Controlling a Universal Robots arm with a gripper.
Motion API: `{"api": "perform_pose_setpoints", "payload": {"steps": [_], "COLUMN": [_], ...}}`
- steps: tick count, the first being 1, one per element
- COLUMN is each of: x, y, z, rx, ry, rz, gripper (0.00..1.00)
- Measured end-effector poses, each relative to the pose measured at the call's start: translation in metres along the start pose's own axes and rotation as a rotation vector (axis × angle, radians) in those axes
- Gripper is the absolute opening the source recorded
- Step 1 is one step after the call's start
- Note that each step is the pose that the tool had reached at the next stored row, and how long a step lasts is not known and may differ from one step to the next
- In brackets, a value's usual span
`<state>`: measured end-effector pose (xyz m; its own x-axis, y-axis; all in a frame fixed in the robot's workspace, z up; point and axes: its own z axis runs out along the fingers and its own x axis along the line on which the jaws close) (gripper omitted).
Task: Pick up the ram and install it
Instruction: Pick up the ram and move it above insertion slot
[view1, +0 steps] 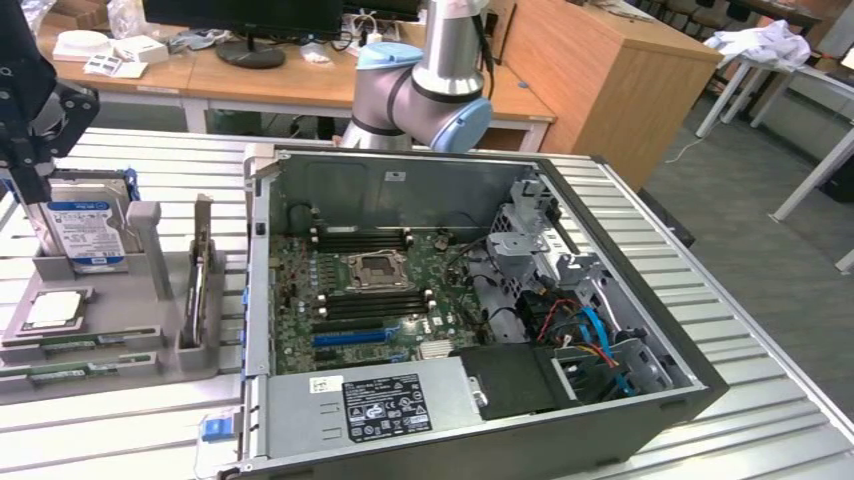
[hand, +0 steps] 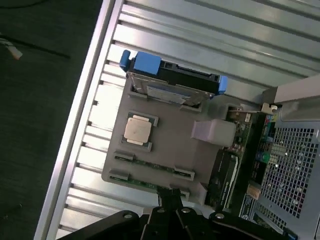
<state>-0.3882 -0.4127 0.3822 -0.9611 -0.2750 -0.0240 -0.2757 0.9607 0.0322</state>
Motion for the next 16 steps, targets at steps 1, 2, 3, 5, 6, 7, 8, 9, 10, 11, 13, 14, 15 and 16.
{"api": "perform_pose_setpoints", "payload": {"steps": [1,2,3,5,6,7,8,9,10,11,13,14,15,16], "x": [0.0000,0.0000,0.0000,0.0000,0.0000,0.0000,0.0000,0.0000,0.0000,0.0000,0.0000,0.0000,0.0000,0.0000], "y": [0.0000,0.0000,0.0000,0.0000,0.0000,0.0000,0.0000,0.0000,0.0000,0.0000,0.0000,0.0000,0.0000,-0.0001], "z": [0.0001,0.0001,0.0002,0.0002,0.0003,0.0004,0.0004,0.0005,0.0005,0.0006,0.0007,0.0008,0.0009,0.0009], "rx": [-0.0003,-0.0007,-0.0011,-0.0019,-0.0022,-0.0026,-0.0031,-0.0034,-0.0038,-0.0042,-0.0050,-0.0054,-0.0058,-0.0062], "ry": [0.0006,0.0011,0.0017,0.0030,0.0035,0.0042,0.0047,0.0053,0.0060,0.0065,0.0077,0.0083,0.0089,0.0096], "rz": [-0.018,-0.036,-0.054,-0.090,-0.108,-0.127,-0.145,-0.163,-0.181,-0.199,-0.235,-0.254,-0.272,-0.290], "gripper": [0.11,0.11,0.11,0.11,0.11,0.11,0.11,0.11,0.11,0.11,0.11,0.11,0.11,0.11]}}
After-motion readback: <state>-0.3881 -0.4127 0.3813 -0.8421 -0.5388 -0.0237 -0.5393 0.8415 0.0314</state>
